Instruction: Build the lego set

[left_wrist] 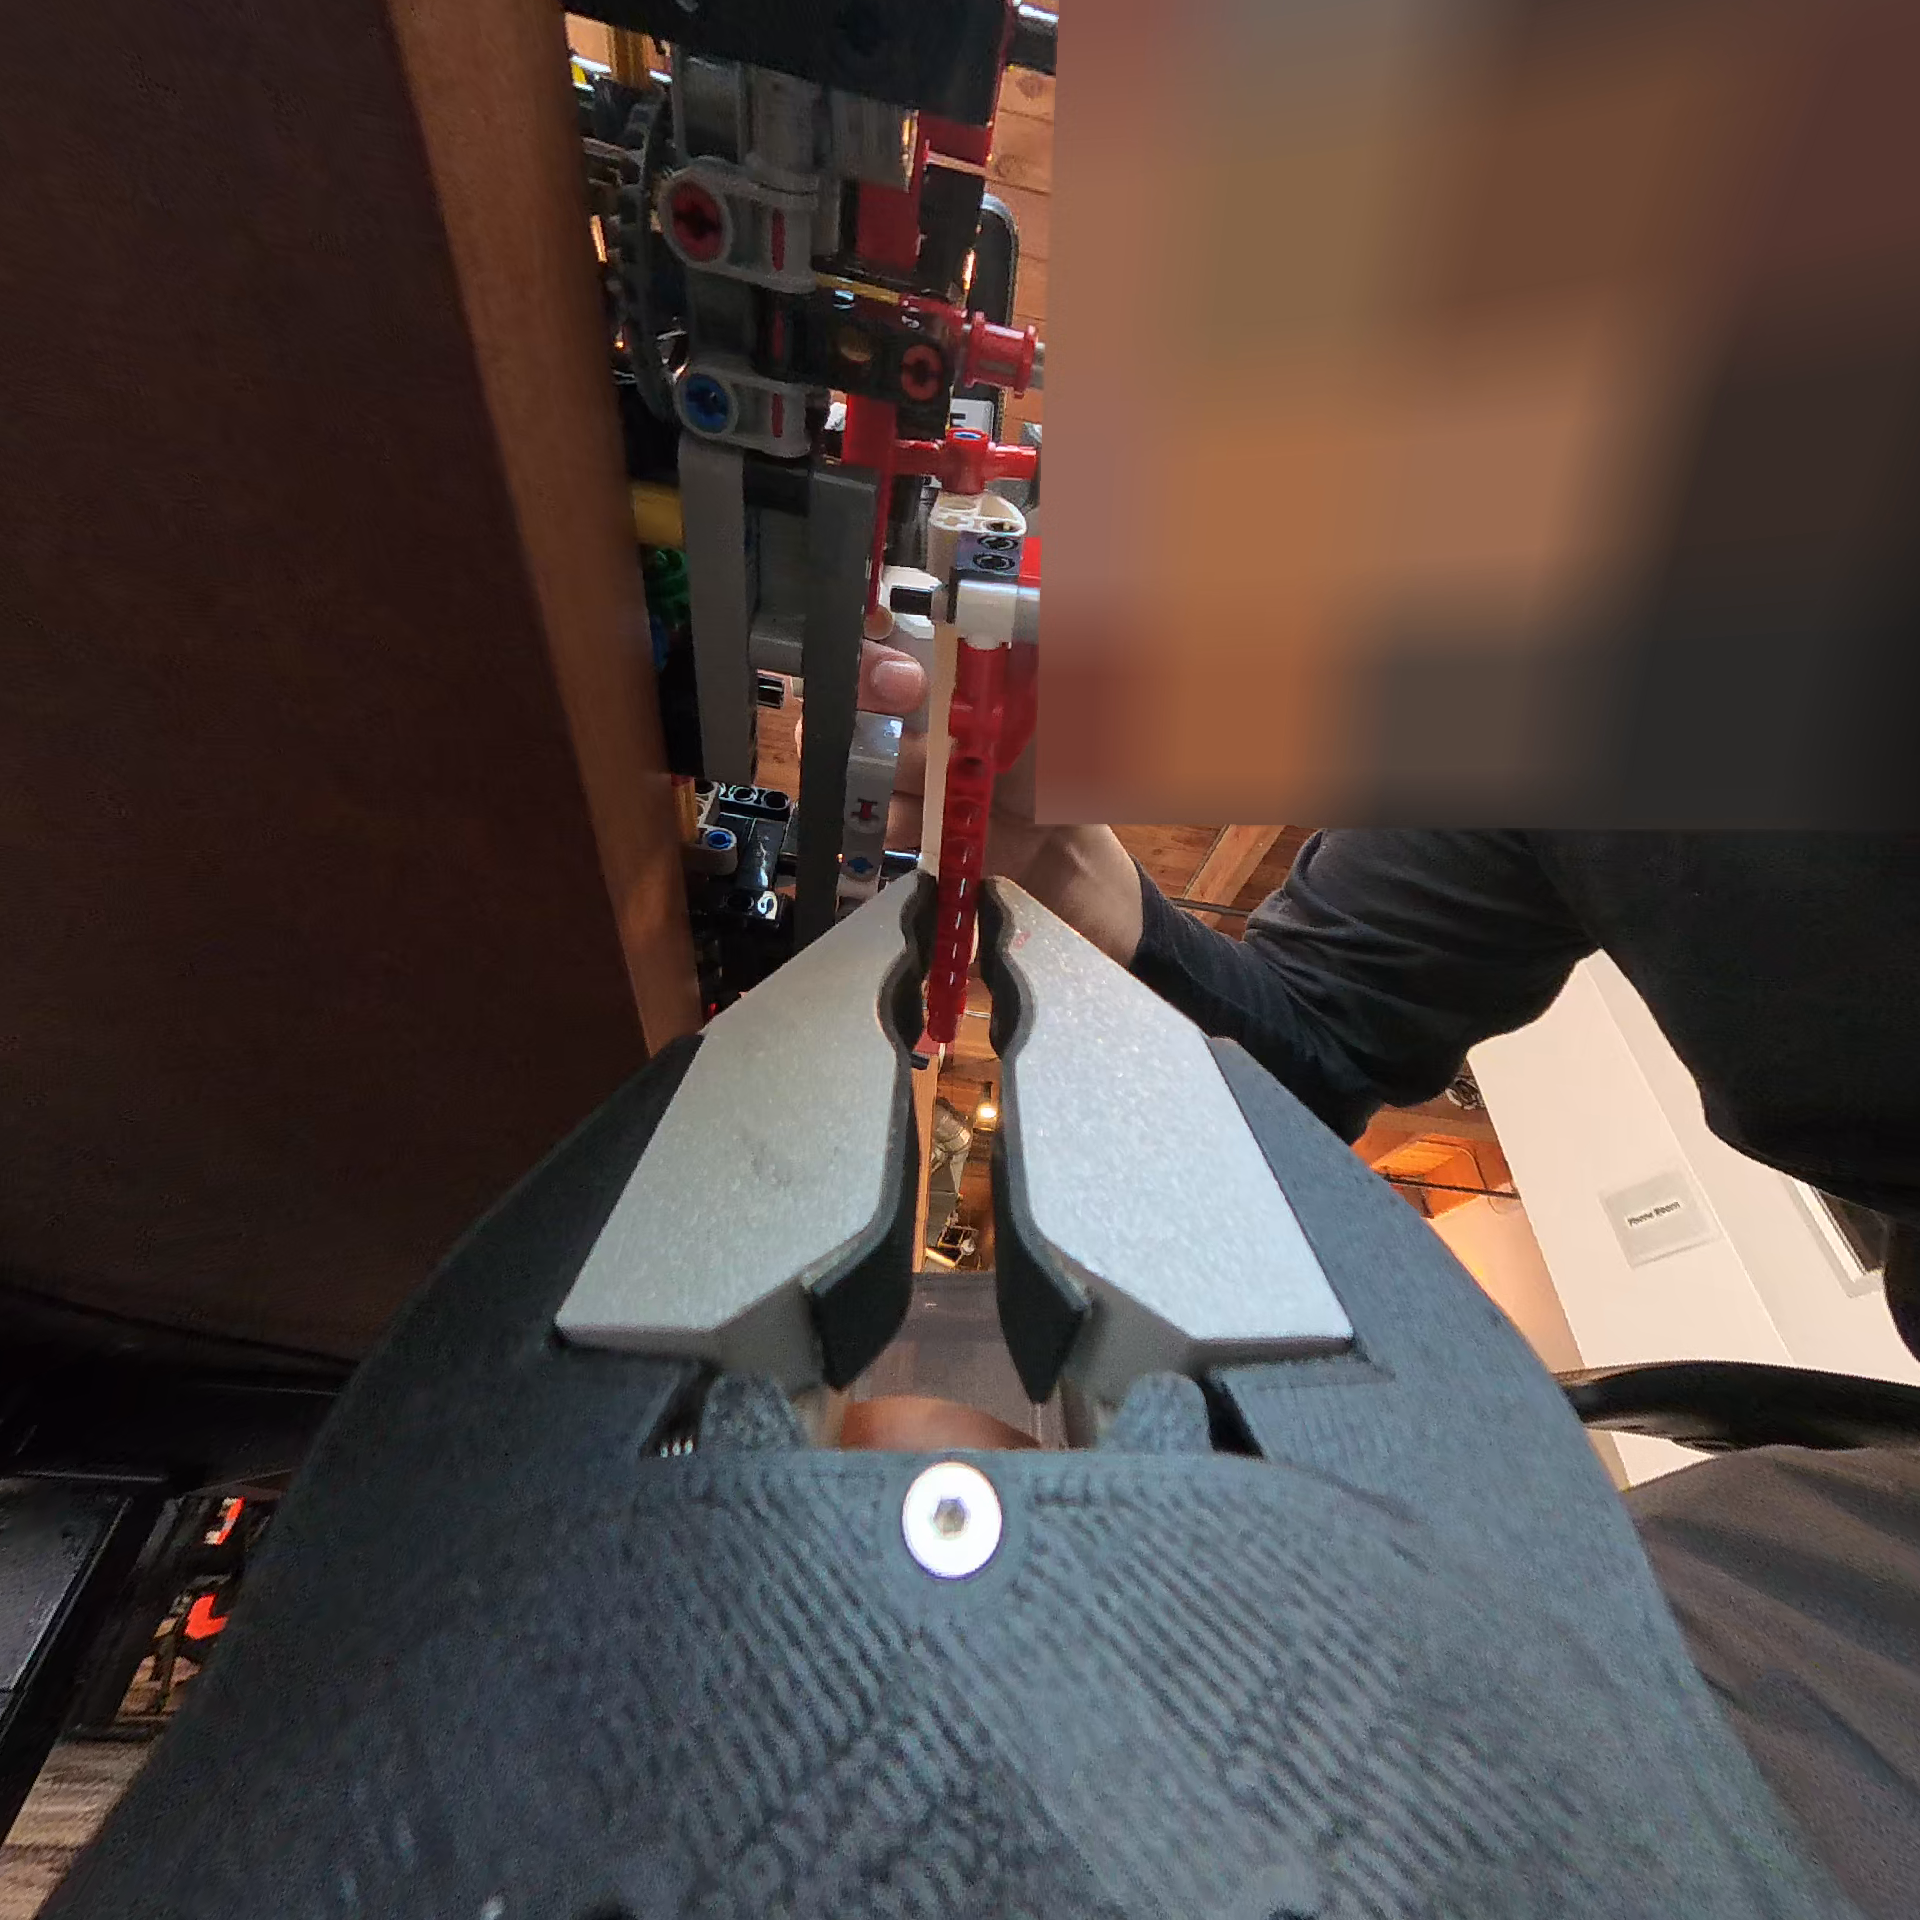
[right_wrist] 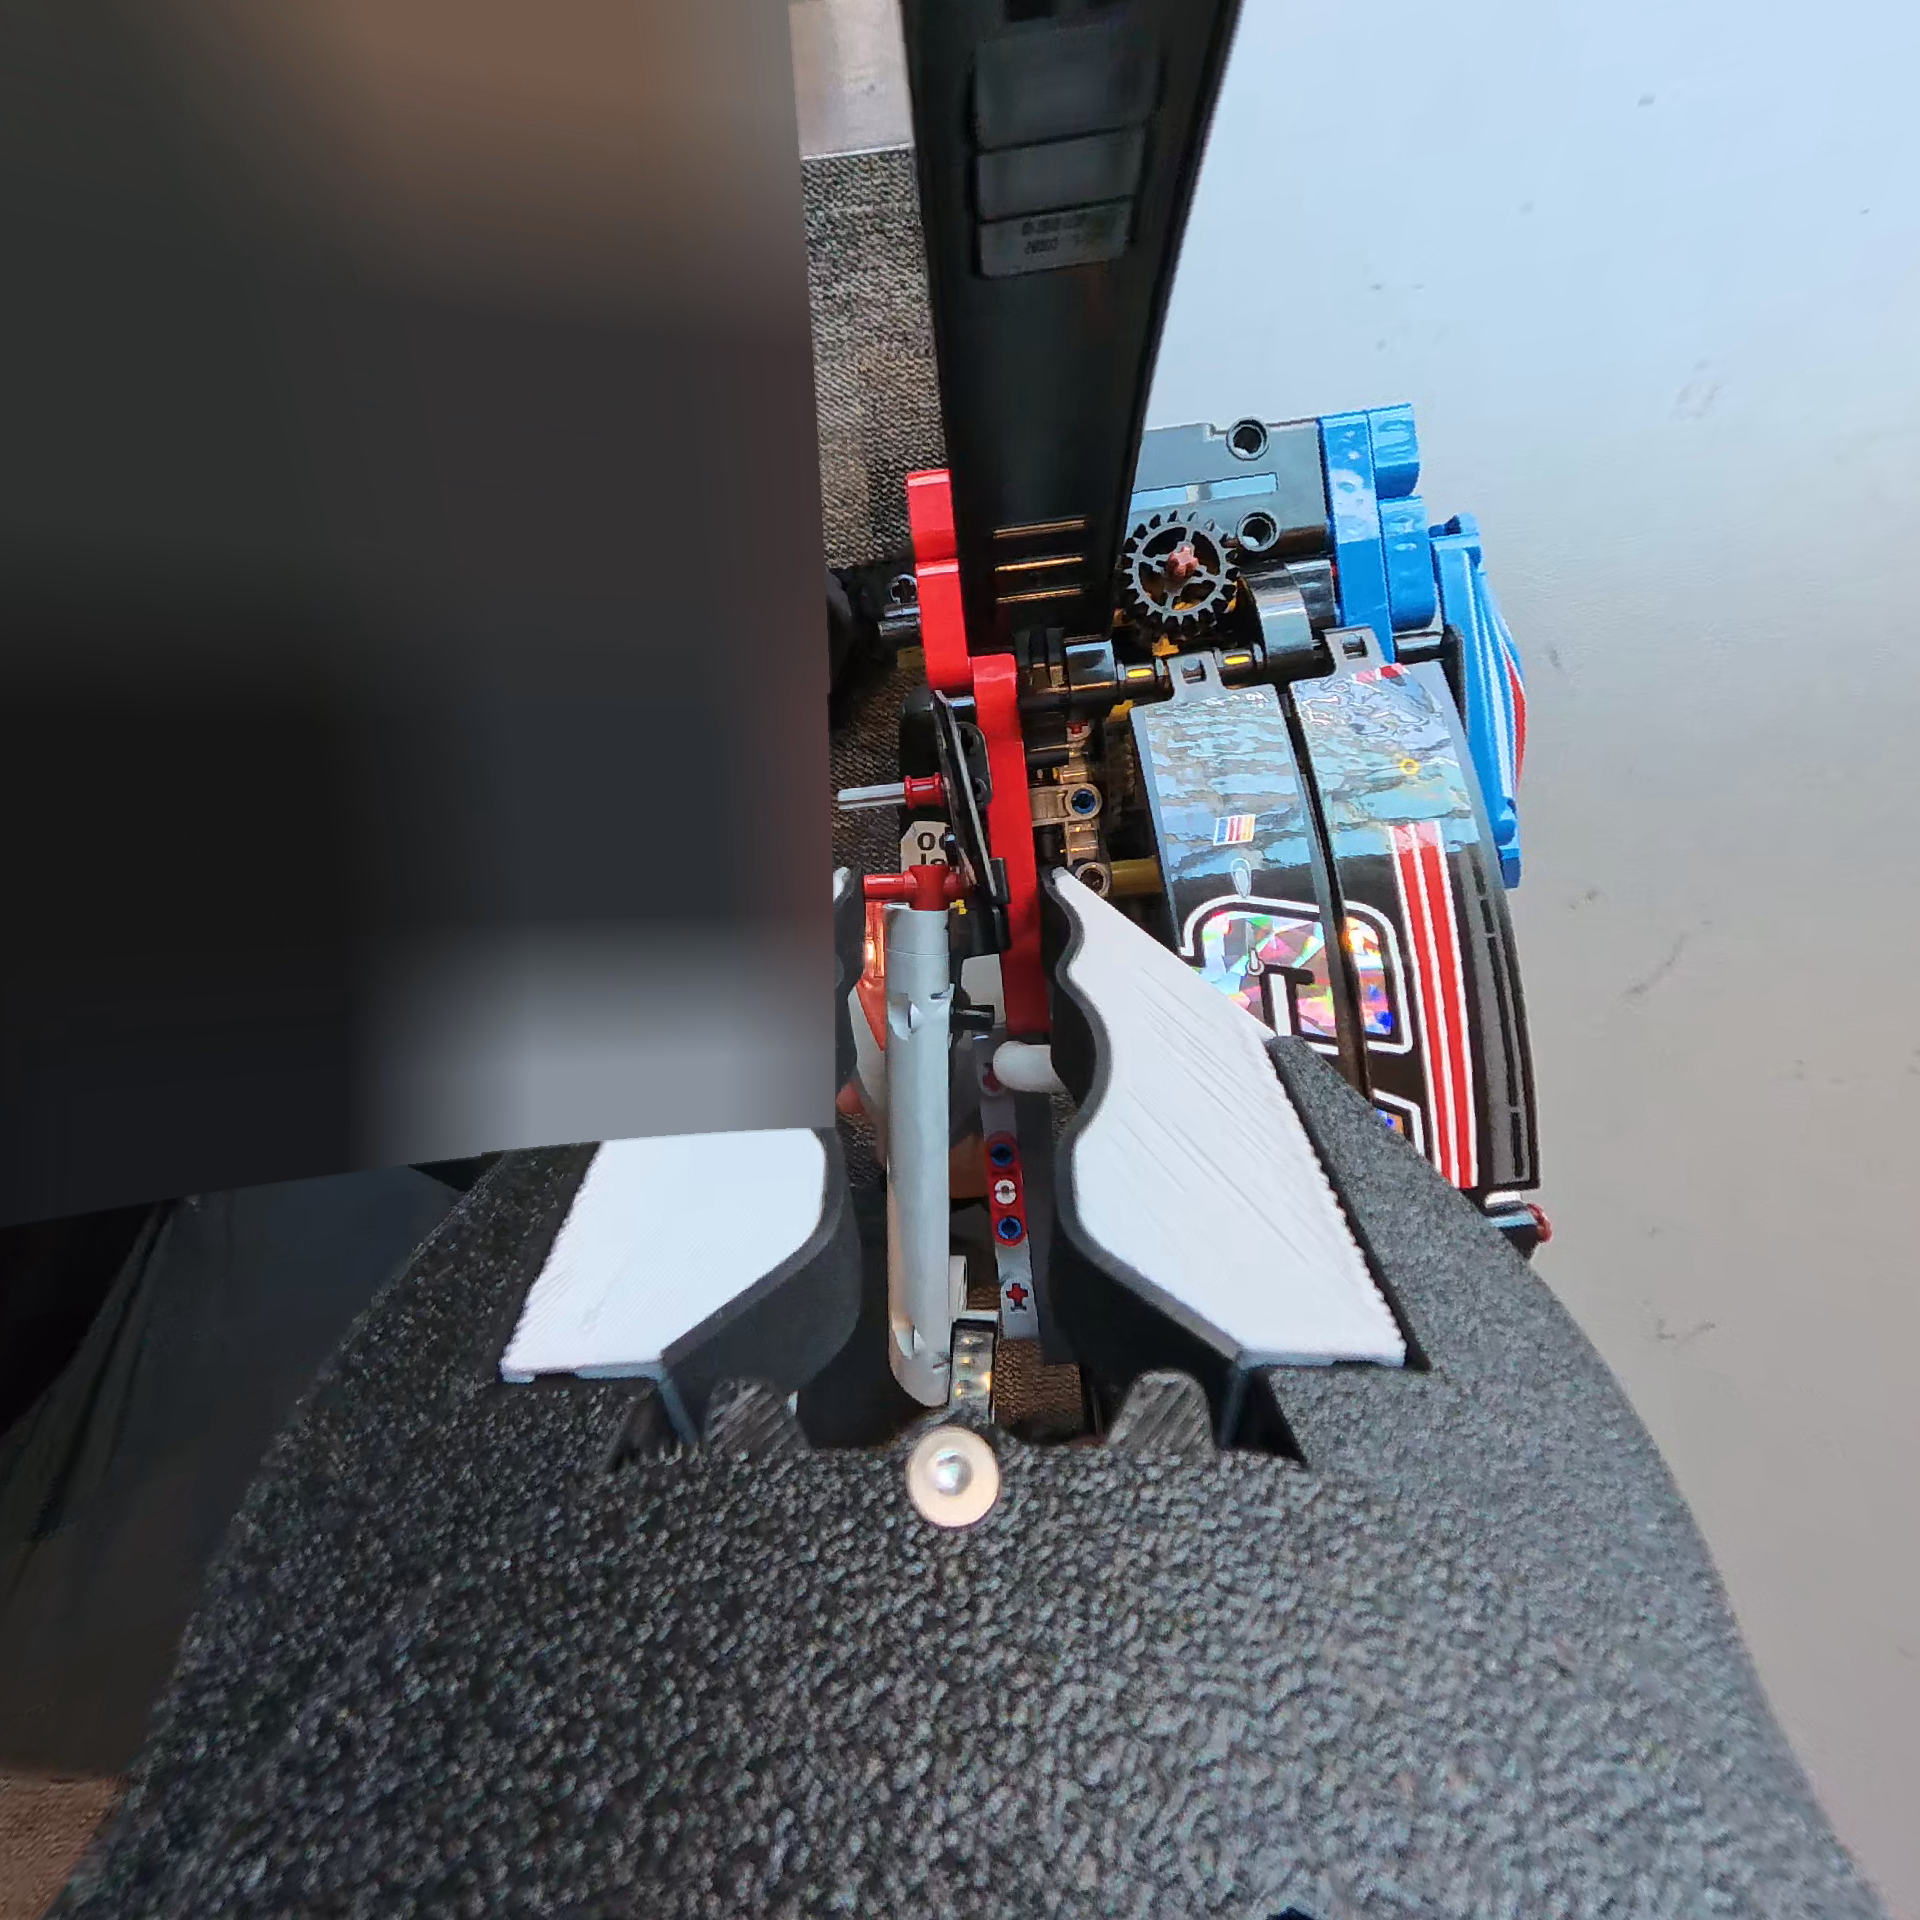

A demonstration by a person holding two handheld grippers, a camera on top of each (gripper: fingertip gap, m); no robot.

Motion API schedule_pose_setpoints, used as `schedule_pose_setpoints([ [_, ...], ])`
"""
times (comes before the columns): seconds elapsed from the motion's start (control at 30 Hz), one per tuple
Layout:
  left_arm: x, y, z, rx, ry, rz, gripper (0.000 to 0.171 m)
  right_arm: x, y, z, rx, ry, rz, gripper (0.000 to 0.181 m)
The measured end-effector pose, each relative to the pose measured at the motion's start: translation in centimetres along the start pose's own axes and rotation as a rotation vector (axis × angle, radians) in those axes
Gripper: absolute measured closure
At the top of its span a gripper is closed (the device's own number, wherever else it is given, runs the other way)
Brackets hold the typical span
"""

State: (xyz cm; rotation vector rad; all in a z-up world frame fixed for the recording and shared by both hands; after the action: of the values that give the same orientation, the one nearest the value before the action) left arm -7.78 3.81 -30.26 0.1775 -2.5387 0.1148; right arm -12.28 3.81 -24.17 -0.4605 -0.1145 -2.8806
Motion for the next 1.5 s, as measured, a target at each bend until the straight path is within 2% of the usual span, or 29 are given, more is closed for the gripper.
schedule_pose_setpoints([
  [0.03,0.0,0.0,0.0,0.002,-0.002,0.002,0.167,0.0,0.0,0.0,-0.009,0.001,0.008,0.150],
  [0.17,-0.1,0.0,0.3,0.002,0.002,0.004,0.167,0.1,-0.1,-0.1,-0.041,-0.001,0.039,0.151],
  [0.6,-0.1,0.0,0.6,-0.005,0.040,0.018,0.167,0.0,-0.3,0.1,-0.011,-0.005,0.047,0.154],
  [0.8,0.2,0.4,1.0,-0.047,0.095,0.122,0.167,0.1,-1.0,0.1,-0.045,-0.019,0.006,0.153],
  [0.93,0.4,1.7,1.9,-0.077,0.053,0.236,0.167,0.1,-1.1,0.0,-0.079,-0.025,0.018,0.153],
  [1.27,0.1,2.2,1.3,-0.086,0.031,0.289,0.167,0.0,-1.4,-0.1,-0.090,0.002,0.030,0.154],
  [1.3,0.2,2.4,1.3,-0.088,0.025,0.306,0.163,0.1,-1.4,-0.1,-0.095,-0.009,0.019,0.154],
  [1.37,0.3,2.5,1.1,-0.100,0.030,0.326,0.167,0.2,-1.7,-0.1,-0.110,-0.017,0.002,0.152],
  [1.5,0.3,2.5,1.1,-0.109,0.039,0.336,0.164,0.2,-1.6,0.0,-0.037,-0.032,-0.042,0.152],
])
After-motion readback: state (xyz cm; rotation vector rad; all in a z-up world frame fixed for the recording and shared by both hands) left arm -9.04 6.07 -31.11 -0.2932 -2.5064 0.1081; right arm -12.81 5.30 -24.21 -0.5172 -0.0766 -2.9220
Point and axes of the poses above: each gripper's, where its closed fingertips meet, z back along the fingers, x out of its top, y = z × x across the jaws, the point moved 2 cm from there along z, back along the fingers, and after that the axes turned 15 degrees about y, right-handed, at the moved point
